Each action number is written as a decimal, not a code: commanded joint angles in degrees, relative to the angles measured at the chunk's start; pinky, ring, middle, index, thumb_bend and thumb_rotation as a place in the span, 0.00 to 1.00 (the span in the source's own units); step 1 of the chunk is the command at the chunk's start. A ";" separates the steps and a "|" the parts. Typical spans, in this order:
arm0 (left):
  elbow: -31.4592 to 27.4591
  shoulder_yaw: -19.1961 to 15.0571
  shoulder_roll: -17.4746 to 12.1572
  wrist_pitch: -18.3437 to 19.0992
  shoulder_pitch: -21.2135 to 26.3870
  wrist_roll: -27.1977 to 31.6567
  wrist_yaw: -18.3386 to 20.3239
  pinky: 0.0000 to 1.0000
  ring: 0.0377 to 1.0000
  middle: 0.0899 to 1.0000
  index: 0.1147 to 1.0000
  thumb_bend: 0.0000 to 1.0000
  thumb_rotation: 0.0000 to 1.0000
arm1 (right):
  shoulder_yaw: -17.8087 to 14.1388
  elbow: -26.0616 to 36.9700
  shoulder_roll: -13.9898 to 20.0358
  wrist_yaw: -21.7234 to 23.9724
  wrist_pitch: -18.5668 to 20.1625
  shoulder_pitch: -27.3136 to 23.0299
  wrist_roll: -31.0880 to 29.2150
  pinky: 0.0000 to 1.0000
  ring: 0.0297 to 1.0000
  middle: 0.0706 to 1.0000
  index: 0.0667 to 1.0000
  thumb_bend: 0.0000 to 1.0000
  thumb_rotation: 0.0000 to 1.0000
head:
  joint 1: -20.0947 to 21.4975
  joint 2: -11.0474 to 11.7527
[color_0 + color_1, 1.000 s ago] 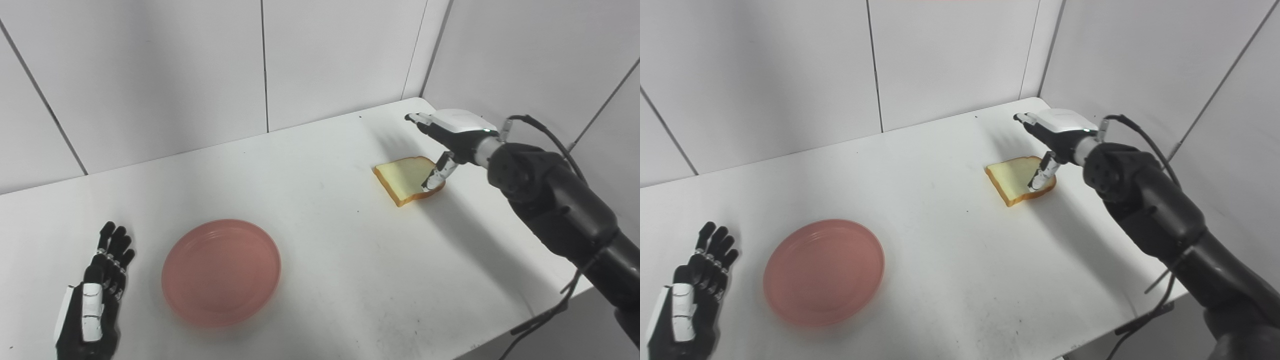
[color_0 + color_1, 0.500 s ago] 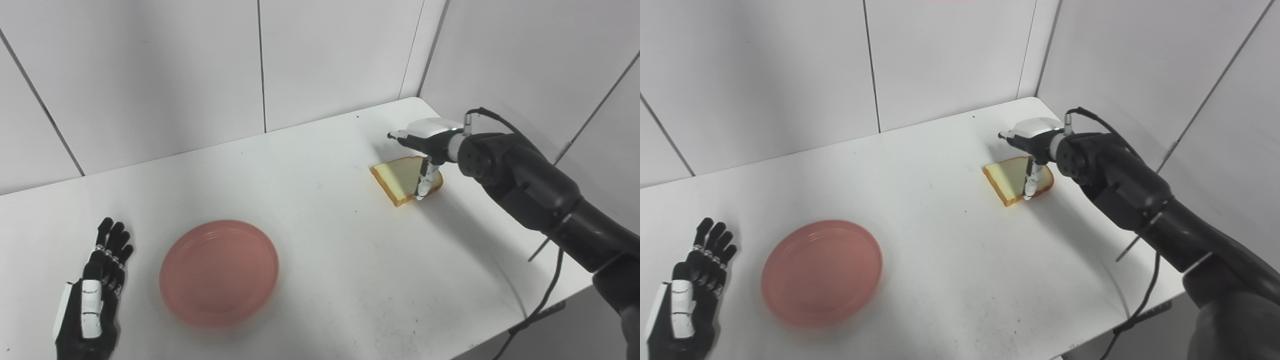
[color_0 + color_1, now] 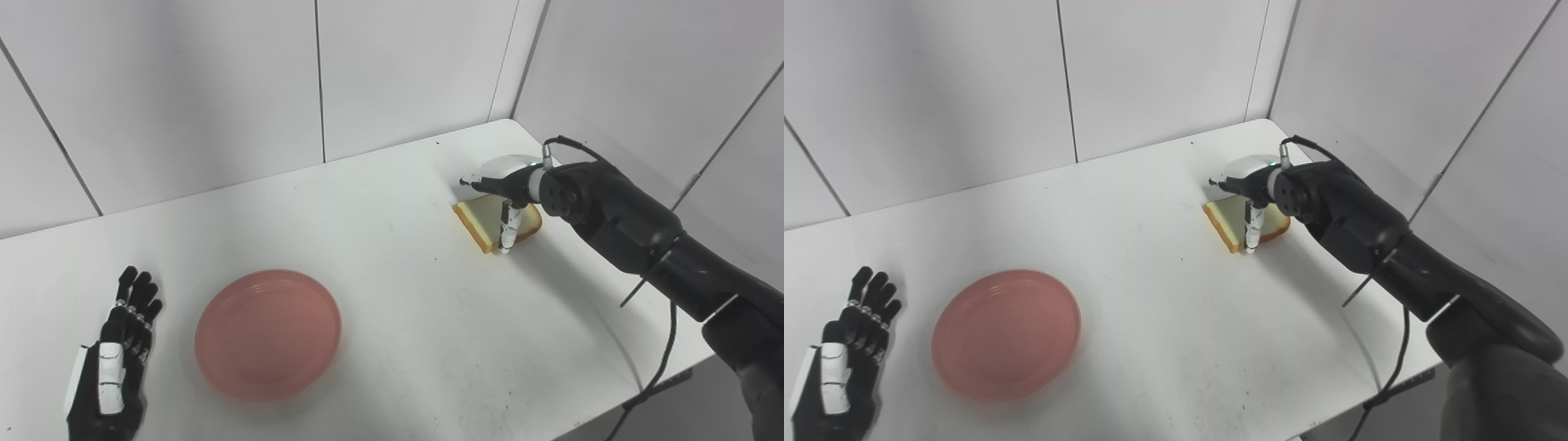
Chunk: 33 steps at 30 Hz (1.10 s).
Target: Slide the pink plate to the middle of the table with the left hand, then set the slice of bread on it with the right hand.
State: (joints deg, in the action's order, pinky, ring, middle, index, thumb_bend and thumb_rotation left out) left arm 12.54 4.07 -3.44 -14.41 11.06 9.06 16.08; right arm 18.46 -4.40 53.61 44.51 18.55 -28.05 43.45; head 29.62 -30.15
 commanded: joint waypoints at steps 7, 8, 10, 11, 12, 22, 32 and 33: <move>1.36 0.00 0.62 0.55 -2.26 0.75 0.13 1.00 1.00 0.99 0.97 0.69 1.00 | 2.48 -0.55 0.95 -0.30 -2.26 -2.90 5.37 1.00 1.00 1.00 0.99 0.93 0.05 | 0.01 -0.30; 1.34 -0.02 0.68 0.65 -2.24 0.75 0.09 1.00 1.00 0.99 0.97 0.69 1.00 | 2.67 -0.54 0.93 -0.18 -2.26 -2.92 5.60 1.00 1.00 1.00 0.99 0.93 0.07 | 0.01 -0.30; 1.09 0.08 0.68 0.81 -2.27 0.40 -0.05 1.00 1.00 0.99 0.97 0.69 1.00 | 2.84 -0.80 0.67 -0.46 -2.21 -2.85 5.86 1.00 1.00 1.00 0.99 0.93 0.09 | 0.01 -0.30; 0.96 0.15 0.75 0.79 -2.31 0.25 -0.11 1.00 1.00 0.99 0.97 0.70 1.00 | 2.80 -0.93 0.54 -0.89 -2.25 -2.69 6.00 1.00 1.00 1.00 0.98 0.92 0.10 | -0.17 -0.41; 0.95 0.18 0.78 0.66 -2.32 0.13 -0.14 1.00 1.00 0.99 0.97 0.70 1.00 | 2.63 -1.07 0.32 -1.50 -2.24 -2.49 6.12 1.00 1.00 1.00 0.97 0.91 0.08 | -0.17 -0.41; 0.96 0.21 1.04 0.59 -2.53 0.49 0.02 1.00 1.00 1.00 0.98 0.69 1.00 | -2.50 -2.71 -3.01 -17.40 -5.67 0.32 5.40 0.68 0.76 0.76 0.68 0.74 0.13 | -0.48 -0.67; -0.09 0.39 1.44 0.49 -3.12 0.28 -0.21 1.00 0.99 0.99 0.97 0.67 1.00 | -8.10 -2.65 -5.51 -28.59 -8.62 1.05 3.54 0.35 0.43 0.43 0.47 0.53 0.00 | -1.21 -0.90; -0.14 0.41 1.53 0.56 -3.15 0.30 -0.22 1.00 0.99 0.99 0.97 0.66 1.00 | -8.32 -2.47 -5.58 -29.03 -8.69 1.09 3.68 0.32 0.39 0.42 0.48 0.53 0.01 | -1.33 -0.85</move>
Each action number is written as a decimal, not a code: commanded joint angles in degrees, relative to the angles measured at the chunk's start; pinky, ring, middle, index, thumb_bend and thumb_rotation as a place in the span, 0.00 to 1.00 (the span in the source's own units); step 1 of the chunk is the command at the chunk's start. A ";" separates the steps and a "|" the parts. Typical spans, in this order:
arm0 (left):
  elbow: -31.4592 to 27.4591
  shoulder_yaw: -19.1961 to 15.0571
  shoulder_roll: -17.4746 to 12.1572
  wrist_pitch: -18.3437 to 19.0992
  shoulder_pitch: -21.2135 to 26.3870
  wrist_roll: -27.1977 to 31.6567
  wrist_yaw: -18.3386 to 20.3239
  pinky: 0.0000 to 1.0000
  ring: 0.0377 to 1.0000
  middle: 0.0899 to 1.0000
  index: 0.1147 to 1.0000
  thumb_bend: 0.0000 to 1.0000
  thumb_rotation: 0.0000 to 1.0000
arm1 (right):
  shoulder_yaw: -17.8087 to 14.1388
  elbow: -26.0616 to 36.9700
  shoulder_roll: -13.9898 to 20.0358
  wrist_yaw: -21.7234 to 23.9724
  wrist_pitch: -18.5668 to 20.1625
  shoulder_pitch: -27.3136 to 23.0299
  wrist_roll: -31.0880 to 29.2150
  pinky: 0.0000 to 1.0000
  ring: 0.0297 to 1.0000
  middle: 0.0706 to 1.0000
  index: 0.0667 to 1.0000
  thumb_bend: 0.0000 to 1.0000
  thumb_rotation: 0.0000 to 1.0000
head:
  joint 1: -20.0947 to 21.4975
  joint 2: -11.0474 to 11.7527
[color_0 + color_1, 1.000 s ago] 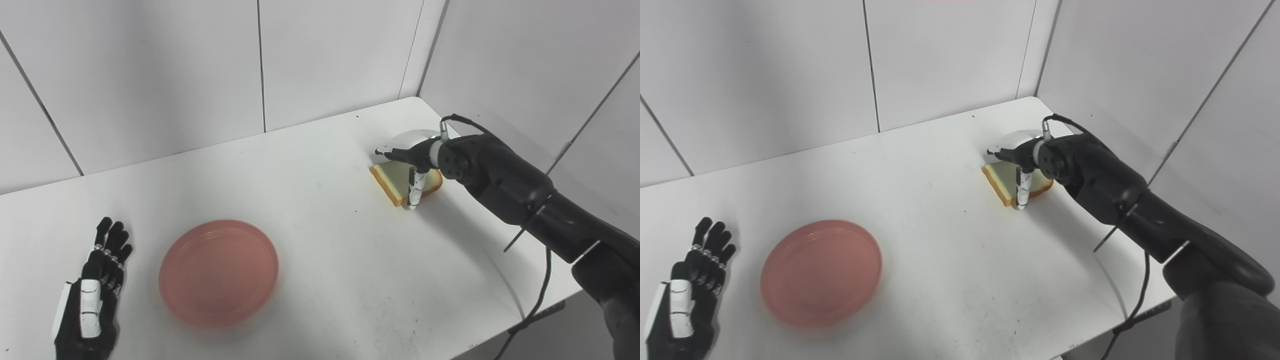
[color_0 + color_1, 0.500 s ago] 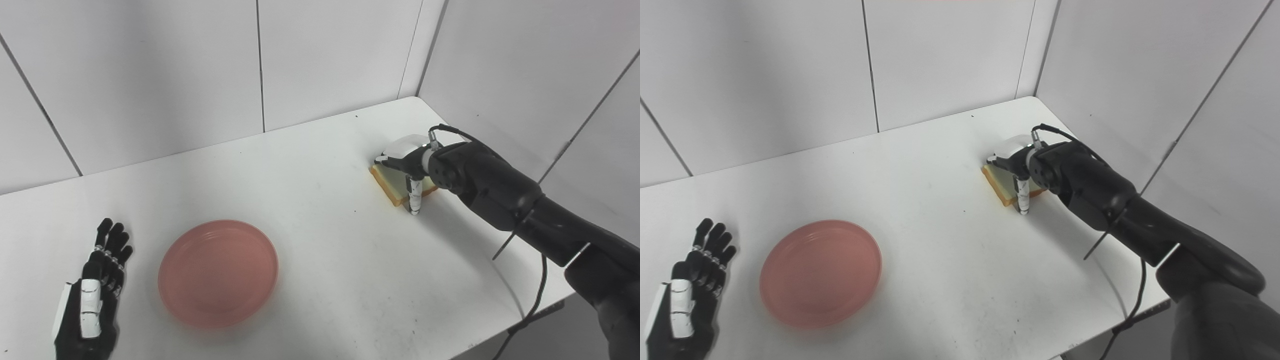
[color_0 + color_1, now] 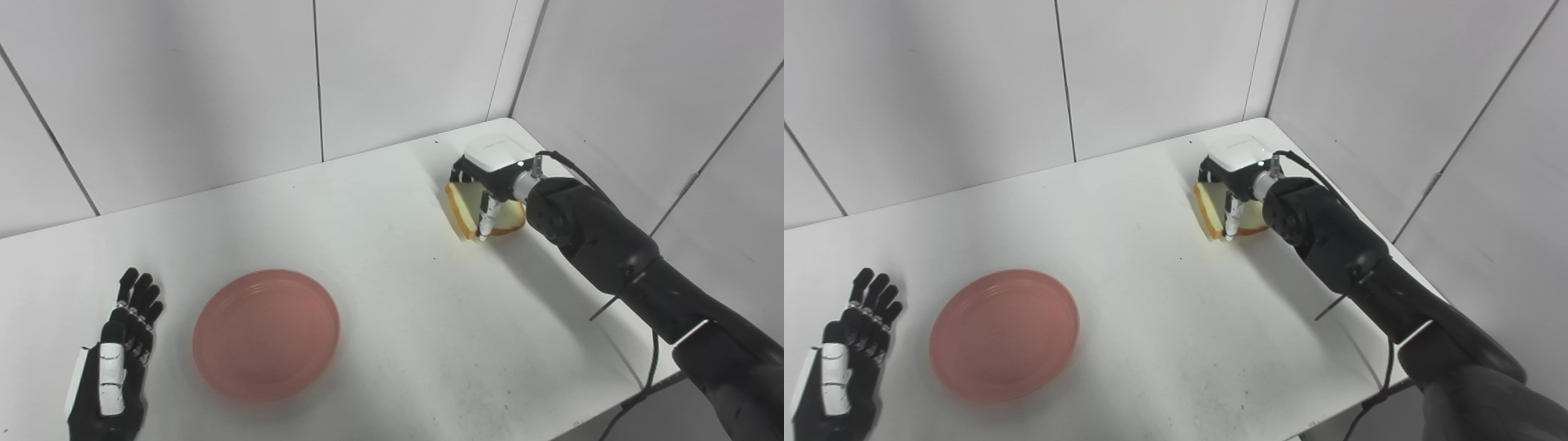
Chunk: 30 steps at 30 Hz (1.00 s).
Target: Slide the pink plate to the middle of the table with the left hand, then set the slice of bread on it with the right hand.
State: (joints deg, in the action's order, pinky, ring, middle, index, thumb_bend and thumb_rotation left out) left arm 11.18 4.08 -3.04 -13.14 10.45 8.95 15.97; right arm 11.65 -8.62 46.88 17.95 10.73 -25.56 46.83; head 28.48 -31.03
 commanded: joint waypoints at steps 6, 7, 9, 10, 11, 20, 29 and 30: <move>0.31 0.74 1.46 -0.17 -2.93 0.35 -0.13 1.00 1.00 0.99 0.97 0.64 1.00 | -3.71 4.35 0.52 -5.60 -2.46 -1.58 -0.72 0.32 0.39 0.42 0.47 0.53 0.00 | -1.53 -0.18; 0.29 0.79 1.55 -0.28 -2.96 0.18 -0.22 1.00 1.00 0.99 0.97 0.64 1.00 | -4.21 5.61 0.31 -5.48 -2.29 -1.65 -1.07 0.33 0.40 0.42 0.47 0.53 0.00 | -2.02 -0.20; 0.16 0.96 1.81 -0.47 -3.14 -0.17 -0.36 1.00 1.00 1.00 0.97 0.63 1.00 | -5.16 8.78 -0.02 -4.79 -2.01 -1.70 -2.06 0.35 0.43 0.43 0.46 0.53 0.00 | -3.23 -0.26; 0.22 1.02 2.00 -0.92 -3.24 -0.24 -0.38 1.00 1.00 1.00 0.98 0.63 1.00 | -5.63 10.35 -0.31 -4.66 -2.08 -1.76 -2.57 0.35 0.43 0.44 0.46 0.53 0.00 | -3.39 -0.28; 0.32 1.13 2.15 -1.37 -3.31 -0.38 -0.38 1.00 0.99 0.99 0.97 0.63 1.00 | -6.05 11.85 -0.60 -4.52 -2.19 -1.82 -3.10 0.35 0.42 0.44 0.46 0.53 0.00 | -4.03 -0.41; -2.18 2.42 4.06 0.57 -3.94 -2.79 -2.41 1.00 0.99 1.00 0.99 0.67 1.00 | -6.34 22.31 -6.68 -4.81 -2.78 -3.84 -3.19 0.37 0.43 0.43 0.46 0.53 0.00 | -8.72 -1.71; -4.66 3.80 5.64 2.85 -4.38 -4.23 -3.72 1.00 1.00 1.00 1.00 0.65 1.00 | -3.75 24.73 -14.30 -4.80 -5.11 -6.26 -2.72 0.40 0.46 0.44 0.46 0.53 0.00 | -13.54 -2.41; -4.78 4.03 5.74 2.84 -4.37 -4.69 -3.92 1.00 1.00 1.00 1.00 0.64 1.00 | -3.56 24.82 -15.13 -4.84 -5.25 -6.44 -3.01 0.40 0.46 0.44 0.46 0.53 0.00 | -14.73 -2.78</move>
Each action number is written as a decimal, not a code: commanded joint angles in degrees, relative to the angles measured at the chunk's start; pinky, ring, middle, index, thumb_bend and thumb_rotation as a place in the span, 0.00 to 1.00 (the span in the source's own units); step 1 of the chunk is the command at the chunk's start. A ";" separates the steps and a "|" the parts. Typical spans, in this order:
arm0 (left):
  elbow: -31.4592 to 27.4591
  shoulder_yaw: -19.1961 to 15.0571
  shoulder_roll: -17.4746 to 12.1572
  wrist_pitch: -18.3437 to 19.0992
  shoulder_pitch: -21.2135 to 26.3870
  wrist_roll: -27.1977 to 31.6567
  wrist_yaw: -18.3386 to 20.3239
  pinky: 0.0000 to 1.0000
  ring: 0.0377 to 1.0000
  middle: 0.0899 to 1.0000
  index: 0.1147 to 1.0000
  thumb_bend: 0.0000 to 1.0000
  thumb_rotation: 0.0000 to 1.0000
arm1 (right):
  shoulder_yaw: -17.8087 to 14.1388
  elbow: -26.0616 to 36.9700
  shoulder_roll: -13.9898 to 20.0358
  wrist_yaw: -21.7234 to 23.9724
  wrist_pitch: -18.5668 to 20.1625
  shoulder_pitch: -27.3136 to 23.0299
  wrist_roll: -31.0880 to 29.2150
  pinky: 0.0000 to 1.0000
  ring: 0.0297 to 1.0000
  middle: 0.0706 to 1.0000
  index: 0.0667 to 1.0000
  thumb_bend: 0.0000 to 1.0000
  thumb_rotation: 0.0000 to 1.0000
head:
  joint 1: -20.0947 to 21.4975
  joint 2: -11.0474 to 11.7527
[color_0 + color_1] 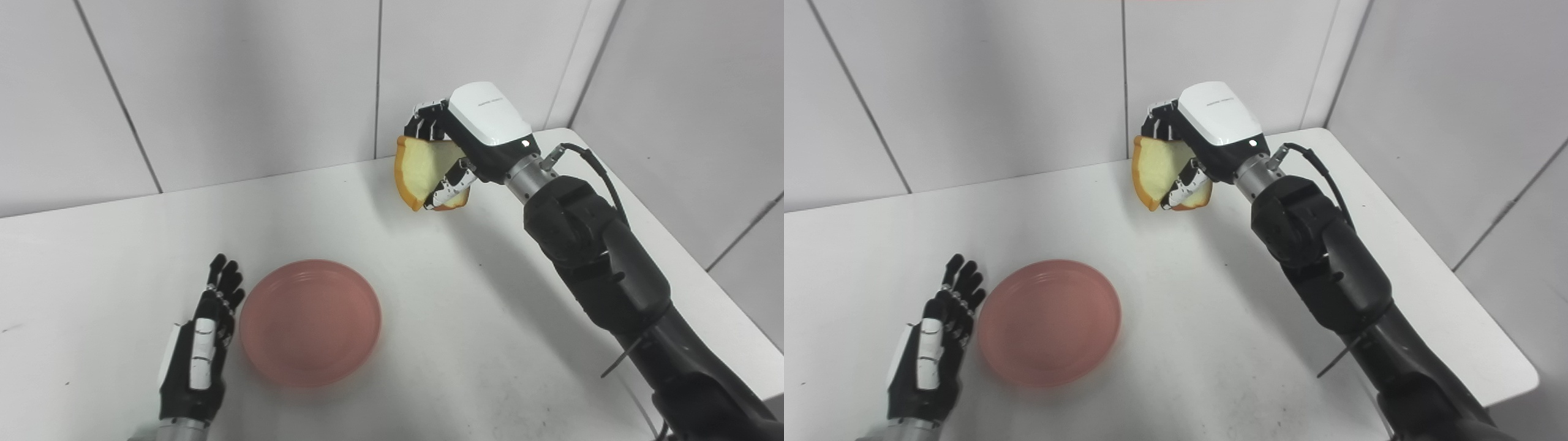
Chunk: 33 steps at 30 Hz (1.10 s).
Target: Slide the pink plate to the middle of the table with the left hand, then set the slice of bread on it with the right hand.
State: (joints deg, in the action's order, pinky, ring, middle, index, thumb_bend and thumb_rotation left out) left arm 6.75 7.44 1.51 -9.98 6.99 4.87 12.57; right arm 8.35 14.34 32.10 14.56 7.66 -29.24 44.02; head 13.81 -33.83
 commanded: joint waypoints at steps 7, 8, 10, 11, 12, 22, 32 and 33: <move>0.31 1.72 2.26 -1.54 -0.52 -3.05 -2.07 1.00 1.00 1.00 1.00 0.65 1.00 | 0.49 2.30 -5.18 -1.83 -4.14 -3.01 -2.64 0.37 0.43 0.42 0.47 0.53 0.00 | -4.77 -0.42; 0.39 1.77 2.41 -1.57 -0.48 -3.49 -2.42 1.00 1.00 1.00 1.00 0.65 1.00 | 0.61 2.43 -5.88 -1.97 -4.40 -2.88 -3.12 0.36 0.42 0.42 0.47 0.53 0.00 | -5.00 -0.51; 0.32 2.01 2.71 -1.15 -0.49 -4.44 -3.07 1.00 1.00 1.00 1.00 0.64 1.00 | 0.76 2.95 -7.14 -1.86 -4.61 -2.50 -4.00 0.35 0.41 0.42 0.47 0.53 0.00 | -6.85 -0.94; 0.29 2.16 2.86 -0.92 -0.49 -4.93 -3.38 1.00 1.00 1.00 1.00 0.64 1.00 | 0.85 3.31 -7.69 -1.63 -4.57 -2.32 -4.35 0.36 0.42 0.42 0.47 0.53 0.00 | -7.76 -1.27; 0.36 2.31 3.02 -0.90 -0.46 -5.46 -3.79 1.00 1.00 1.00 1.00 0.64 1.00 | 1.20 3.86 -8.29 -1.17 -4.31 -2.16 -4.31 0.37 0.42 0.42 0.47 0.53 0.00 | -8.41 -1.48; -0.17 3.36 4.43 1.05 -0.44 -9.23 -6.31 1.00 1.00 1.00 1.00 0.63 1.00 | 5.81 8.67 -10.53 6.94 -1.98 -1.97 -2.62 0.37 0.43 0.43 0.46 0.53 0.00 | -13.39 -2.50; 0.49 3.85 4.71 1.38 0.11 -10.07 -7.73 1.00 1.00 1.00 1.00 0.61 1.00 | 10.02 5.29 -9.15 10.48 -5.70 -2.04 -0.89 0.36 0.41 0.41 0.47 0.53 0.00 | -15.99 -2.82; 0.50 3.85 4.68 1.61 0.17 -10.02 -7.67 1.00 1.00 1.00 1.00 0.62 1.00 | 10.50 4.91 -8.90 10.68 -5.96 -2.12 -0.62 0.37 0.41 0.41 0.47 0.53 0.00 | -15.99 -2.82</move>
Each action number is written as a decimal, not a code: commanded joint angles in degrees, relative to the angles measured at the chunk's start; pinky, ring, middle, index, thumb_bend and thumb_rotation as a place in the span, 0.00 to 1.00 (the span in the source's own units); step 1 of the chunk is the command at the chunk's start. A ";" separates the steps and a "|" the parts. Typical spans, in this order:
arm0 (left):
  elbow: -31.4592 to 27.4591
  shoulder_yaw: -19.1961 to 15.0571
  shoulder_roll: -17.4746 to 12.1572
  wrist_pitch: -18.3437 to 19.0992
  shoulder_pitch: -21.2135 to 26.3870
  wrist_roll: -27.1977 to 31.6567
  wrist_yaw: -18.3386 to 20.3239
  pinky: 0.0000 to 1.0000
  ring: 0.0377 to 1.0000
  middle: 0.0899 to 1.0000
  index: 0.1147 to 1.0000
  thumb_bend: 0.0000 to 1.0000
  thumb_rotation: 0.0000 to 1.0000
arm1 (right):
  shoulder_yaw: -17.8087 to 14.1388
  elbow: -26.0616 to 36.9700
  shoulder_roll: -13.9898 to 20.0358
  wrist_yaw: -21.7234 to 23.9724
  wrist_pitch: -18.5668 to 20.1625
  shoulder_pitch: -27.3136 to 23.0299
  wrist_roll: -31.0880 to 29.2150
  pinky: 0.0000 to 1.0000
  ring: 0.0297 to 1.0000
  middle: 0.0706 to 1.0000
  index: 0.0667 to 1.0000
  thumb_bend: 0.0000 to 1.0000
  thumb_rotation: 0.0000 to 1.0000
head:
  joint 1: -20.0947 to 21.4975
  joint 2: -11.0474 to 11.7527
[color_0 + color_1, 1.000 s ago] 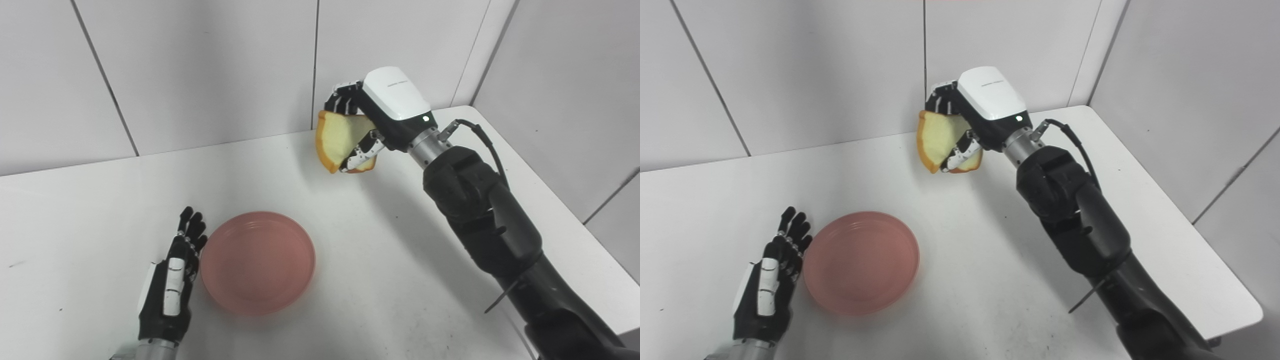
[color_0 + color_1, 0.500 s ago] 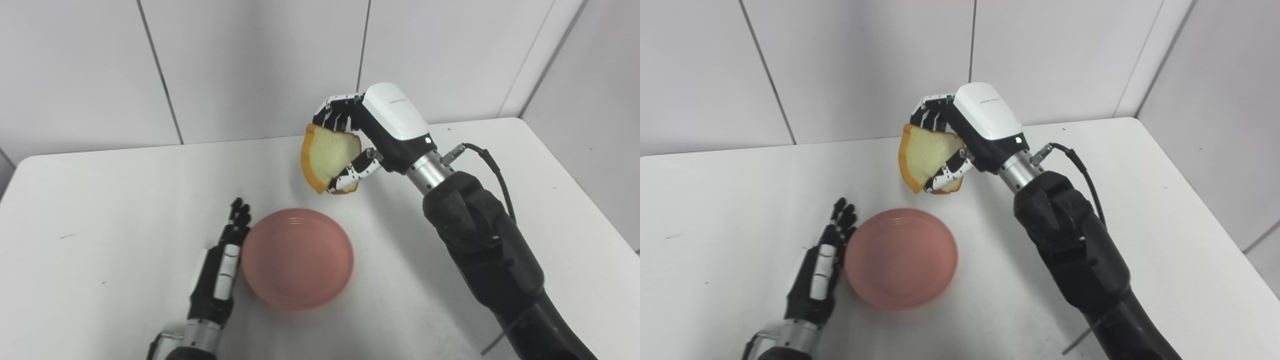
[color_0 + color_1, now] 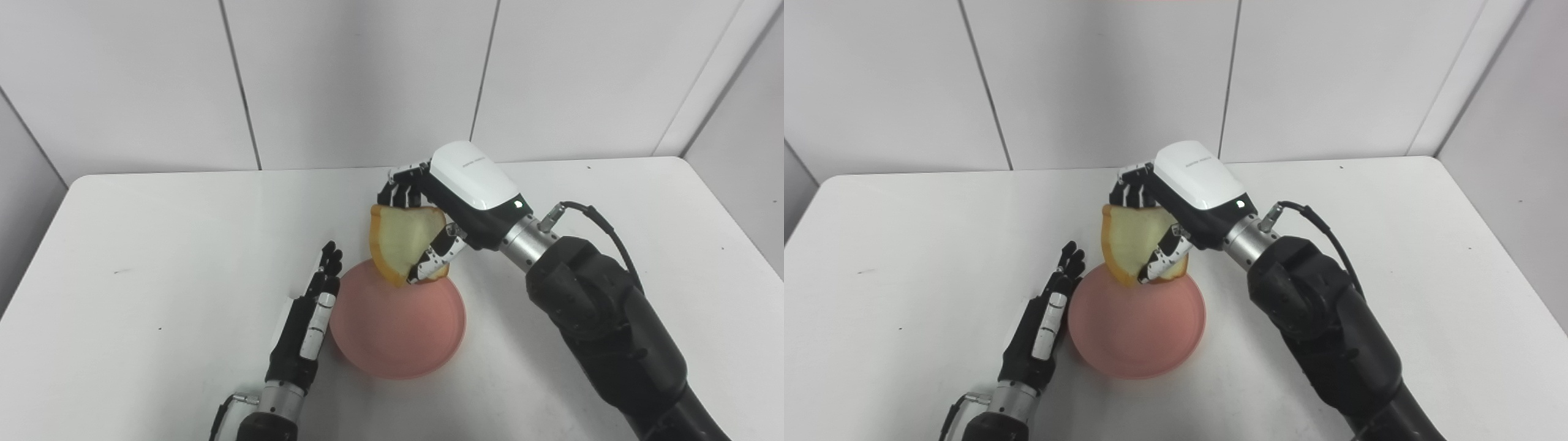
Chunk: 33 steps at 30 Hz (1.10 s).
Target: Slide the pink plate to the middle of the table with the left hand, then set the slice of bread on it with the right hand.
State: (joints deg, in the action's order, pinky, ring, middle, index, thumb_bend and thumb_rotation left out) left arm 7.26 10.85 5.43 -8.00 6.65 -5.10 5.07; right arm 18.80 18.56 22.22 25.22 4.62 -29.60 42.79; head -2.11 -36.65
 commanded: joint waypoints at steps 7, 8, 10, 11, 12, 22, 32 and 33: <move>-0.07 0.42 1.30 -0.44 0.58 -0.43 -0.97 1.00 1.00 1.00 1.00 0.61 1.00 | 2.39 -0.12 1.96 4.17 -3.23 -2.05 2.35 0.40 0.44 0.42 0.47 0.53 0.00 | -0.77 -0.54; -0.18 0.42 1.43 -0.33 0.58 -0.52 -1.17 1.00 1.00 1.00 1.00 0.61 1.00 | 2.86 -0.33 2.03 5.01 -3.24 -2.20 2.73 0.41 0.44 0.42 0.46 0.53 0.00 | -0.99 -0.64; -0.12 0.40 1.56 -0.36 0.64 -0.71 -1.49 1.00 1.00 1.00 1.00 0.60 1.00 | 3.57 -0.99 2.09 6.12 -3.60 -2.46 3.18 0.42 0.44 0.42 0.46 0.53 0.00 | -0.99 -0.64; -0.05 0.43 1.62 -0.44 0.66 -0.83 -1.62 1.00 1.00 1.00 1.00 0.61 1.00 | 3.83 -1.28 2.16 6.44 -3.83 -2.53 3.27 0.42 0.44 0.42 0.46 0.53 0.00 | -1.19 -0.72; 0.23 0.41 1.66 -0.70 0.73 -0.87 -1.72 1.00 1.00 1.00 1.00 0.62 1.00 | 4.36 -1.70 2.28 6.86 -4.10 -2.68 3.89 0.42 0.44 0.42 0.46 0.53 0.00 | -1.19 -0.72; 0.46 0.45 2.15 -1.32 0.71 -0.92 -2.56 1.00 1.00 1.00 1.00 0.61 1.00 | 7.21 -5.21 1.59 7.54 -6.18 -2.29 7.48 0.45 0.48 0.43 0.46 0.53 0.00 | -1.37 -0.74; 0.61 0.62 2.35 -1.37 0.77 0.05 -2.22 1.00 1.00 1.00 1.00 0.61 1.00 | 7.72 -11.09 0.18 1.81 -9.07 -0.60 9.01 0.44 0.49 0.43 0.47 0.53 0.00 | -1.58 -0.97; 0.62 0.67 2.32 -1.42 0.80 -0.03 -2.27 1.00 1.00 1.00 1.00 0.61 1.00 | 7.67 -11.42 0.13 1.48 -9.23 -0.50 8.97 0.45 0.50 0.43 0.47 0.53 0.00 | -1.58 -0.97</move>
State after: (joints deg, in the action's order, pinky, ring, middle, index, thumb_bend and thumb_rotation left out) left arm 7.81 10.87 6.76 -8.14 6.69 -4.99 2.65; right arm 26.93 7.08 22.31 28.49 -3.14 -29.44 51.68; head -3.60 -37.71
